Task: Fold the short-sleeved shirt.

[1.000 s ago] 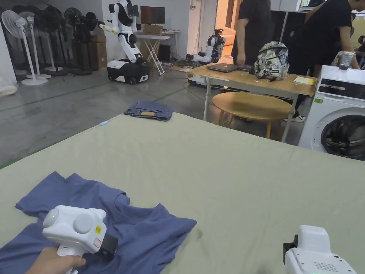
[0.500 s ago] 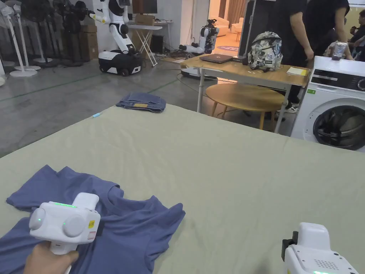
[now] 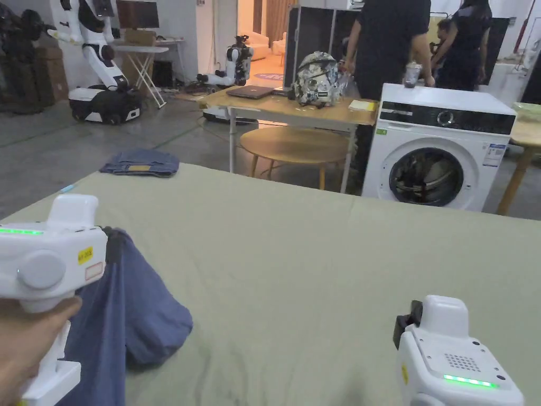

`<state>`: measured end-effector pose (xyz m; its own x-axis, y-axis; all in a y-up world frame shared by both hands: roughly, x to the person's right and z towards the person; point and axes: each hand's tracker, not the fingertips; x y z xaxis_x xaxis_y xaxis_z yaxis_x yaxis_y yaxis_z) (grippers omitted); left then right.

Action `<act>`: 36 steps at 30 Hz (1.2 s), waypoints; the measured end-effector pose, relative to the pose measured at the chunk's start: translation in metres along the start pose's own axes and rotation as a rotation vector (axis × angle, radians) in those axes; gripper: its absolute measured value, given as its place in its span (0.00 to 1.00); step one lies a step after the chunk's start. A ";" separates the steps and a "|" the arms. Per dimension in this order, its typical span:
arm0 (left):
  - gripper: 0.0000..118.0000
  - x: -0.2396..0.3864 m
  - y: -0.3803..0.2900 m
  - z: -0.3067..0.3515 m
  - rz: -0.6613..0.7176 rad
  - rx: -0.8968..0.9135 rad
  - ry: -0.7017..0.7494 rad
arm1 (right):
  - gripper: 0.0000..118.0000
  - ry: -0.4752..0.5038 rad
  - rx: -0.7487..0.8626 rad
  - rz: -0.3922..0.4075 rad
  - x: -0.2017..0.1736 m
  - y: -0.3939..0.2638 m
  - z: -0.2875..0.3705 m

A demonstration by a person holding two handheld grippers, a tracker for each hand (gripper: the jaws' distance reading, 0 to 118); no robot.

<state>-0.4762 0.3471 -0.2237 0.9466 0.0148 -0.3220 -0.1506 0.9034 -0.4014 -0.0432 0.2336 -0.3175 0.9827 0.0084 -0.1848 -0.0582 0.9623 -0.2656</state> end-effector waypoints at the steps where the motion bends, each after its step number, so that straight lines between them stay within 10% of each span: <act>1: 0.00 0.011 0.013 0.003 -0.008 0.025 -0.025 | 0.00 -0.008 0.008 -0.006 0.005 0.003 0.002; 14: 0.00 0.225 0.089 -0.004 -0.179 0.097 -0.417 | 0.00 -0.147 0.048 -0.077 0.085 0.006 0.041; 32: 0.01 0.408 -0.080 -0.042 -0.328 -0.223 -0.754 | 0.00 -0.313 -0.056 -0.103 0.168 -0.043 0.084; 36: 0.46 0.395 -0.097 -0.042 -0.288 -0.225 -0.714 | 0.00 -0.305 -0.082 -0.104 0.163 -0.050 0.084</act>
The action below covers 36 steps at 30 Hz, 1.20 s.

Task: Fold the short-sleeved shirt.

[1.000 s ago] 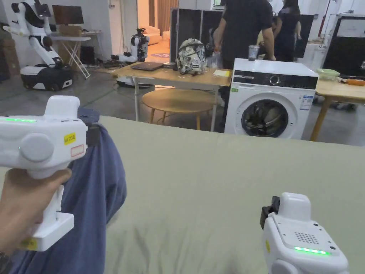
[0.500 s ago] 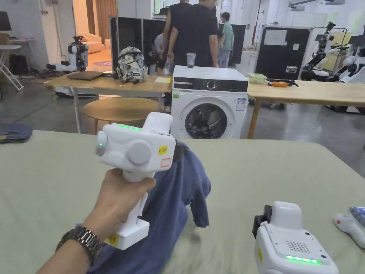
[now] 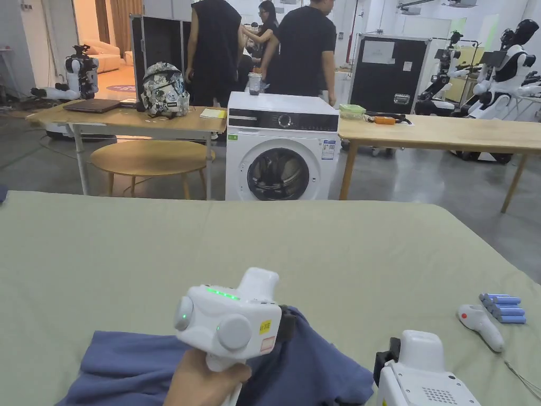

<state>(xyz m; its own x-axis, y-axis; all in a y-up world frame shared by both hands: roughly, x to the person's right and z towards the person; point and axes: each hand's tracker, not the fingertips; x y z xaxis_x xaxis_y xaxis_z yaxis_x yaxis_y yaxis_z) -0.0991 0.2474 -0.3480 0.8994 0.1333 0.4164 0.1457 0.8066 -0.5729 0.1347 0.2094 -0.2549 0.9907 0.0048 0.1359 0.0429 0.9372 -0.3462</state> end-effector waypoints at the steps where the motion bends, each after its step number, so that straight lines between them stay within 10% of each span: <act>1: 0.45 -0.003 -0.002 0.003 0.013 -0.001 0.014 | 0.00 0.005 -0.004 0.001 -0.002 -0.001 0.000; 11: 0.38 -0.053 -0.031 0.090 0.080 0.195 0.200 | 0.00 0.086 0.045 0.023 -0.039 0.022 0.005; 17: 0.00 -0.100 -0.071 0.132 0.125 0.253 0.378 | 0.00 0.151 0.094 0.048 -0.068 0.032 0.011; 36: 0.00 -0.274 -0.060 0.091 0.404 -0.099 0.419 | 0.00 0.211 0.010 0.086 -0.105 0.021 -0.032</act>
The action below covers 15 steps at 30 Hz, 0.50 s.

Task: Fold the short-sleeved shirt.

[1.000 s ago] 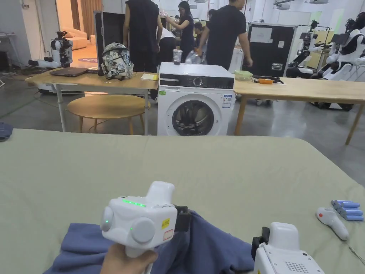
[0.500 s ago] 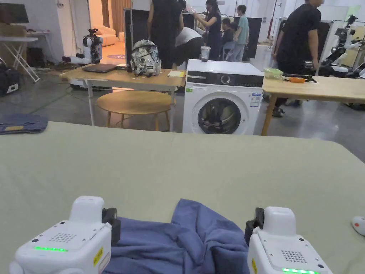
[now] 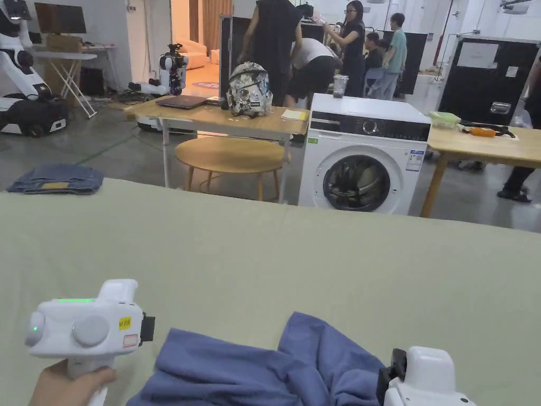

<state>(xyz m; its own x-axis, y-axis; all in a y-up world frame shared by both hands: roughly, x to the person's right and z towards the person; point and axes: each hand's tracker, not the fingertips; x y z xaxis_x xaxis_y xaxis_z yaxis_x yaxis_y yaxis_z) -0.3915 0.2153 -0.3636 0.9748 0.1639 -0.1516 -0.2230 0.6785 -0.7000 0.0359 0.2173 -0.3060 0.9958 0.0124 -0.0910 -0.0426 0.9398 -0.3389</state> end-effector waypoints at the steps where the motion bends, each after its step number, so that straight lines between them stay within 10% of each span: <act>1: 0.00 -0.002 0.009 -0.012 0.002 -0.039 -0.015 | 0.00 -0.002 -0.007 0.002 0.001 0.000 -0.003; 5: 0.19 0.003 0.030 -0.057 0.037 -0.130 -0.017 | 0.00 -0.017 -0.030 0.009 0.009 -0.004 -0.011; 8: 0.81 0.009 0.034 -0.086 0.051 -0.230 -0.019 | 0.00 -0.031 -0.047 0.015 0.015 -0.007 -0.016; 13: 0.77 0.026 0.029 -0.115 0.017 -0.295 0.028 | 0.00 -0.060 -0.073 0.028 0.027 -0.013 -0.020; 15: 0.57 0.034 0.024 -0.123 -0.017 -0.337 0.041 | 0.00 -0.072 -0.085 0.032 0.031 -0.016 -0.021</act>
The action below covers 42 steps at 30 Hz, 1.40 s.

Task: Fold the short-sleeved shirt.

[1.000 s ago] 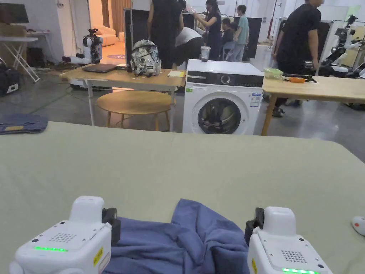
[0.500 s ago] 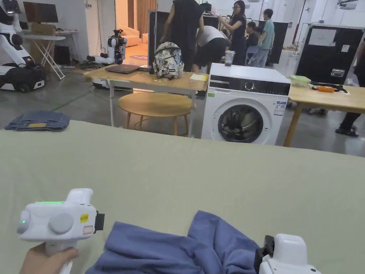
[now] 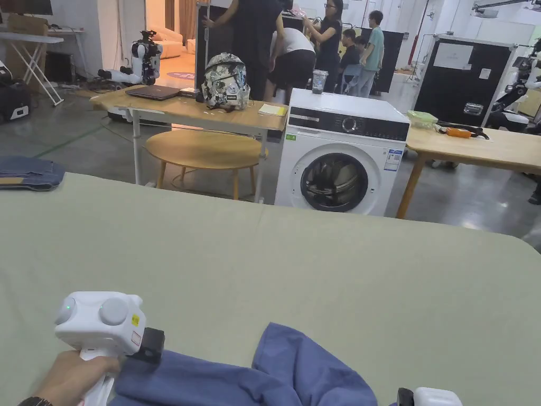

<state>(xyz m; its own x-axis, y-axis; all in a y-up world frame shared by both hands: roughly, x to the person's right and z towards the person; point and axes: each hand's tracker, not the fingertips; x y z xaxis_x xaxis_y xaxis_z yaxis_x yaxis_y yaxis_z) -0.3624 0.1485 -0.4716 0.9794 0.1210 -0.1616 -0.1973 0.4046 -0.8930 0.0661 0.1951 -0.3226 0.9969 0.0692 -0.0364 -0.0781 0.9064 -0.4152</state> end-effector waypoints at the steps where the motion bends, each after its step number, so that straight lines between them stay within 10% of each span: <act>1: 0.51 0.004 -0.005 0.004 -0.023 -0.002 0.046 | 0.00 -0.006 -0.007 0.002 0.003 -0.001 -0.001; 3: 0.42 0.015 -0.012 0.008 -0.066 0.037 0.092 | 0.00 -0.016 -0.016 -0.002 0.008 -0.004 0.000; 6: 0.00 0.023 -0.019 0.017 -0.107 0.063 0.090 | 0.00 -0.029 -0.027 -0.006 0.015 -0.007 -0.001; 18: 0.00 0.009 -0.048 0.089 -0.083 0.252 -0.040 | 0.00 0.017 -0.191 -0.089 0.079 0.019 -0.022; 24: 0.00 0.009 -0.077 0.114 -0.090 0.298 -0.048 | 0.62 0.073 -0.401 -0.107 0.100 0.008 -0.070; 30: 0.00 0.005 -0.099 0.115 -0.088 0.297 -0.040 | 0.61 0.079 -0.607 -0.137 0.093 -0.017 -0.107; 35: 0.00 0.000 -0.112 0.112 -0.062 0.287 -0.046 | 0.06 0.099 -0.644 -0.202 0.090 -0.038 -0.112; 42: 0.00 -0.005 -0.119 0.124 -0.048 0.328 -0.041 | 0.04 0.103 -0.449 -0.112 0.084 -0.016 -0.068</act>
<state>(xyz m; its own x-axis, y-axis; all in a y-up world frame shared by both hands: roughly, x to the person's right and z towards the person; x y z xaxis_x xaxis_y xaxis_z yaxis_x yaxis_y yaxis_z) -0.3489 0.2118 -0.3123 0.9867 0.1283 -0.0994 -0.1605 0.6801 -0.7153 0.1507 0.1585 -0.3806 0.9955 -0.0812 -0.0494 0.0133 0.6343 -0.7730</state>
